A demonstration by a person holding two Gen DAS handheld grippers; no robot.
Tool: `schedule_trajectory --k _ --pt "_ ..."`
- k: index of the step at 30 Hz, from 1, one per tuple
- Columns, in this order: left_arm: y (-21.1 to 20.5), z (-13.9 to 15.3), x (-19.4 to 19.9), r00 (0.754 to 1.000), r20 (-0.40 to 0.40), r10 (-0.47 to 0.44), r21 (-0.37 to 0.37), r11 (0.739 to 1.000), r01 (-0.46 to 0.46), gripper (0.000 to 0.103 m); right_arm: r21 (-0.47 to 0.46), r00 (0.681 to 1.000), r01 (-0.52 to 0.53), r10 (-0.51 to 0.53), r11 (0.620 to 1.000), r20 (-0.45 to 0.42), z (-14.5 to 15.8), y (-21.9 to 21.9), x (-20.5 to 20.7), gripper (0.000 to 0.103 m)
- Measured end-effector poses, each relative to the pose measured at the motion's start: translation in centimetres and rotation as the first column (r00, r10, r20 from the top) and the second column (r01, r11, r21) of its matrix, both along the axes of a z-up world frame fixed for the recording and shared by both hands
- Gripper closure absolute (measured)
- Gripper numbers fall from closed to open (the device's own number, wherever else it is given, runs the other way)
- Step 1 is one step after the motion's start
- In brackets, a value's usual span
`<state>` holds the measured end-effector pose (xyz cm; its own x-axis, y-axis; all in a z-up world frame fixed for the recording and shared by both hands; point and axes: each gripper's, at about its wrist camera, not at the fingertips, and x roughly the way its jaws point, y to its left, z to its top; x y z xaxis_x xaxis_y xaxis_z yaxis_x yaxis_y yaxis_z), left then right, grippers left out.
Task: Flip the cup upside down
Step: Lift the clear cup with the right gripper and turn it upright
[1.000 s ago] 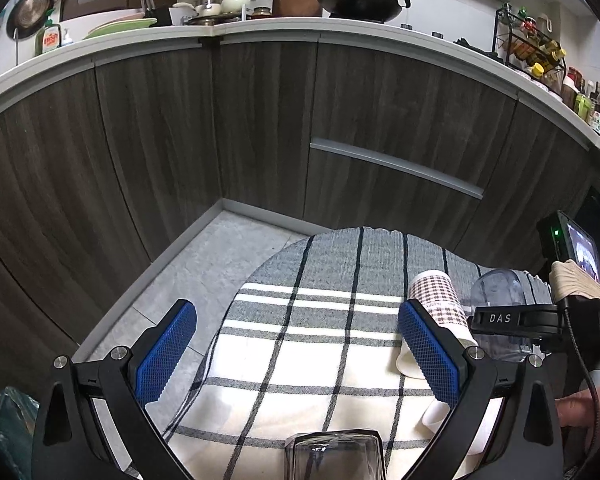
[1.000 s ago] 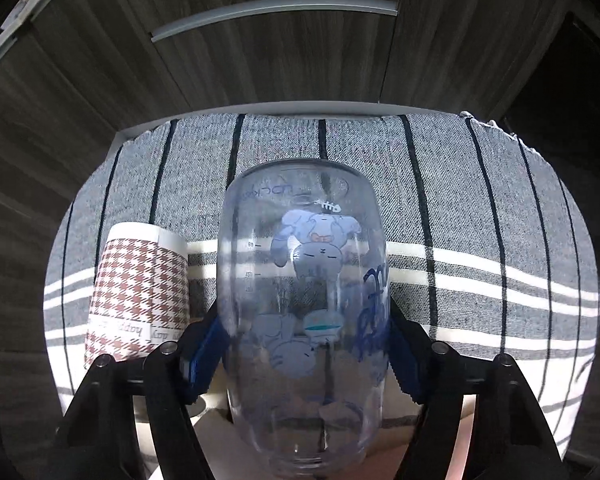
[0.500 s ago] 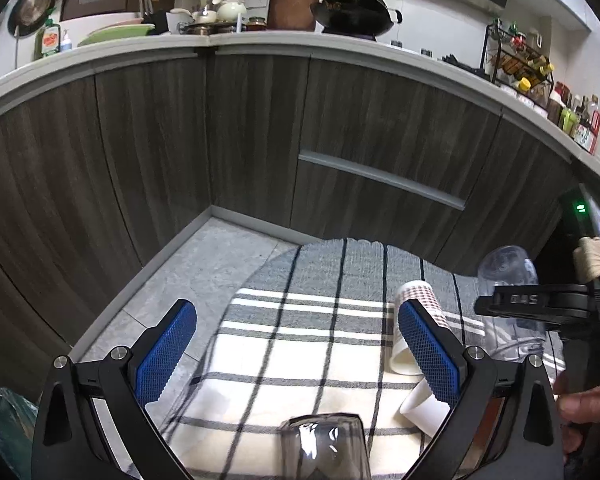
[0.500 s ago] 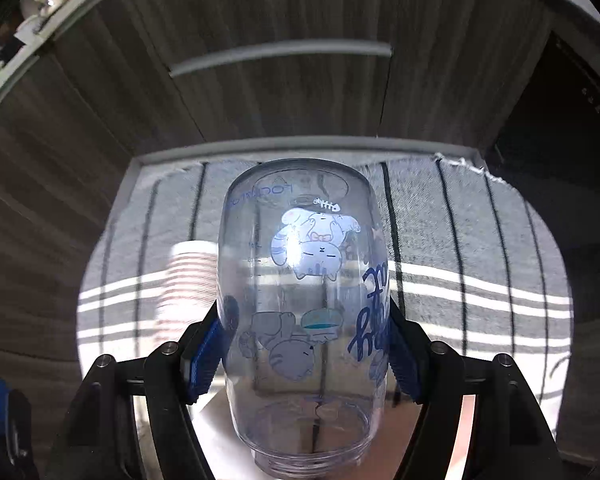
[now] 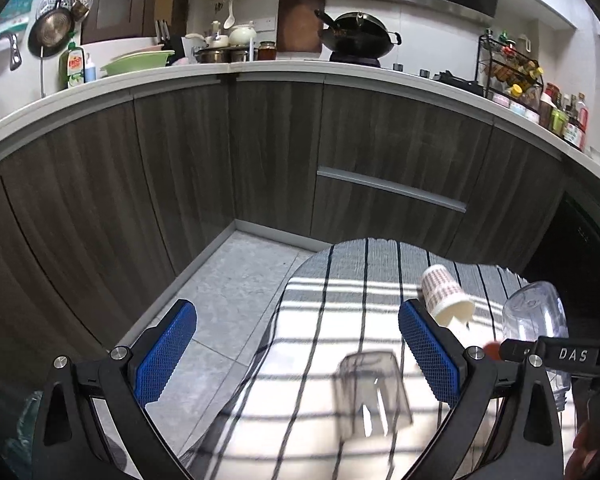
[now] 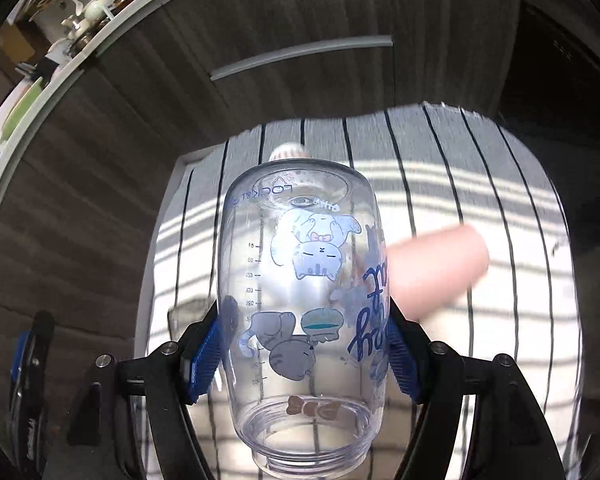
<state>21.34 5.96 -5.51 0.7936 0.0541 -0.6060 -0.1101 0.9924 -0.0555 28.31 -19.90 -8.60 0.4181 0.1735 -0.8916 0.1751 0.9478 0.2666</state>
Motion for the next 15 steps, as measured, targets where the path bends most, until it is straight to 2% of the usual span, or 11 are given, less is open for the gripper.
schedule_trajectory --k 5,15 --pt "0.6 -0.8 -3.8 0.999 -0.025 -0.037 0.002 0.999 0.037 0.000 0.014 1.000 0.011 -0.010 1.000 -0.022 -1.4 1.1 -4.1 0.032" --pt "-1.1 -3.8 -10.0 0.989 -0.077 -0.129 0.033 0.991 0.132 0.000 -0.061 0.997 -0.001 -0.003 0.998 -0.071 -6.0 2.4 -11.2 0.032"
